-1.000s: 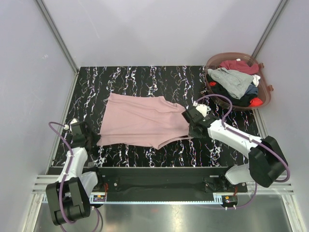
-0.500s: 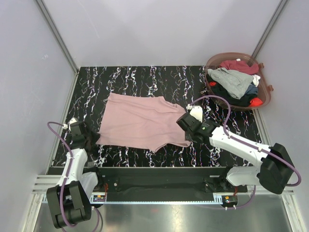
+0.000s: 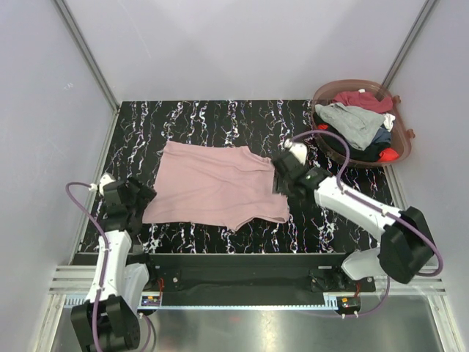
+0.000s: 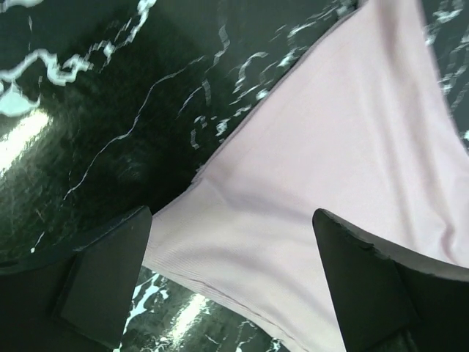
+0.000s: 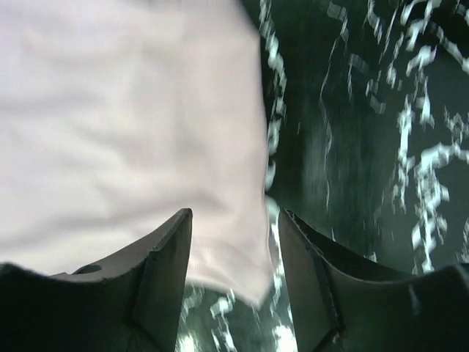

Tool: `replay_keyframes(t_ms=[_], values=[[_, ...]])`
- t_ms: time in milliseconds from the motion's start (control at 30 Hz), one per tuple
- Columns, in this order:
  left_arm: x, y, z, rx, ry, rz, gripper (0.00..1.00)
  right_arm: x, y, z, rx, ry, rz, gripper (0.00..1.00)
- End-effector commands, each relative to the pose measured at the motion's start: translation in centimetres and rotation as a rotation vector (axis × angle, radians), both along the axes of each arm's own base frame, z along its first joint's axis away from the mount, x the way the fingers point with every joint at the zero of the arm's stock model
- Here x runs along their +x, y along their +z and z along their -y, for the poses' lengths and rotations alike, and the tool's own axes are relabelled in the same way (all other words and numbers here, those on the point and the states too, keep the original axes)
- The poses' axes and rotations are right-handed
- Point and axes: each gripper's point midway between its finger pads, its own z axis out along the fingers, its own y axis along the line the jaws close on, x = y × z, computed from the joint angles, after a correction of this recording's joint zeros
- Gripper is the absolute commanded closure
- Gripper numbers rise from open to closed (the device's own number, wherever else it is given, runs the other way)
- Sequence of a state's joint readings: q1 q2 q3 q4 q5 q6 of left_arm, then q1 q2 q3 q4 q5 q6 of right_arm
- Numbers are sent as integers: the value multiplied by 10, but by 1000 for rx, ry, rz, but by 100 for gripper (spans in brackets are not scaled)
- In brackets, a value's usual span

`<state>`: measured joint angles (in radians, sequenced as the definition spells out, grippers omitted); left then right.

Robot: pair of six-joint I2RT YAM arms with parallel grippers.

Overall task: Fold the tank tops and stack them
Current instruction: Flatten the tank top out

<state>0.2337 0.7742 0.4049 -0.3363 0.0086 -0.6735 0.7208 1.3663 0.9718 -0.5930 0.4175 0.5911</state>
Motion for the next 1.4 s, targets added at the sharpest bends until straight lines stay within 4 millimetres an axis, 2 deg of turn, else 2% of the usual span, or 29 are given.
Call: replay_keyframes(t_ms=[0, 33, 100, 133, 167, 200, 233, 267, 300, 333, 367, 400, 467, 500, 667, 800, 900, 933, 967, 1067, 1100, 1167, 1233, 1333, 1367], values=[[14, 42, 4, 73, -28, 99, 1, 57, 19, -5, 148, -1, 56, 42], [18, 53, 9, 82, -51, 120, 1, 68, 20, 2, 188, -3, 46, 42], [23, 61, 27, 90, -123, 125, 1, 90, 24, -2, 222, 4, 52, 39], [29, 73, 34, 93, -153, 150, 1, 98, 24, -1, 260, 8, 37, 36], [32, 77, 50, 93, -216, 163, 1, 110, 32, -1, 293, 9, 53, 32], [40, 84, 62, 80, -265, 189, 1, 117, 25, -1, 315, 9, 37, 30], [45, 88, 73, 69, -305, 209, 1, 118, 26, -13, 405, 52, 10, 29], [47, 89, 91, 58, -365, 221, 2, 134, 30, -3, 461, 27, 40, 28], [56, 87, 105, 34, -415, 223, 2, 139, 22, -3, 505, 30, 19, 28], [63, 93, 115, 24, -446, 234, 2, 141, 21, -9, 588, 55, -10, 30], [66, 91, 131, 9, -490, 221, 4, 151, 21, -3, 622, 39, -2, 30], [78, 88, 145, -8, -529, 199, 5, 158, 9, -4, 638, 33, -31, 32], [86, 85, 171, -35, -603, 175, 10, 167, 4, -7, 649, 41, -42, 35], [97, 81, 186, -51, -640, 159, 12, 169, -10, -8, 646, 35, -68, 38], [112, 70, 237, -51, -775, 117, 21, 181, -37, -6, 606, 29, -87, 41], [120, 53, 259, -41, -827, 73, 25, 179, -61, -3, 578, 20, -130, 41], [122, 42, 269, -70, -860, 52, 27, 173, -67, -8, 598, 34, -158, 46], [123, 40, 272, -79, -871, 47, 28, 170, -66, -14, 603, 57, -161, 48], [123, 38, 274, -86, -881, 39, 29, 167, -66, -18, 600, 68, -159, 60], [127, 26, 284, -109, -914, -4, 32, 157, -65, -33, 553, 118, -159, 85], [129, 28, 286, -117, -923, 1, 34, 154, -58, -39, 531, 139, -144, 88], [130, 26, 289, -131, -923, 7, 34, 151, -58, -36, 405, 135, -101, 91], [130, 22, 291, -141, -932, 24, 36, 144, -45, -46, 251, 158, -15, 94], [128, 18, 292, -135, -952, 35, 37, 125, -34, -61, 95, 206, 80, 96], [128, 15, 291, -121, -964, 34, 37, 119, -35, -60, 59, 204, 102, 95]])
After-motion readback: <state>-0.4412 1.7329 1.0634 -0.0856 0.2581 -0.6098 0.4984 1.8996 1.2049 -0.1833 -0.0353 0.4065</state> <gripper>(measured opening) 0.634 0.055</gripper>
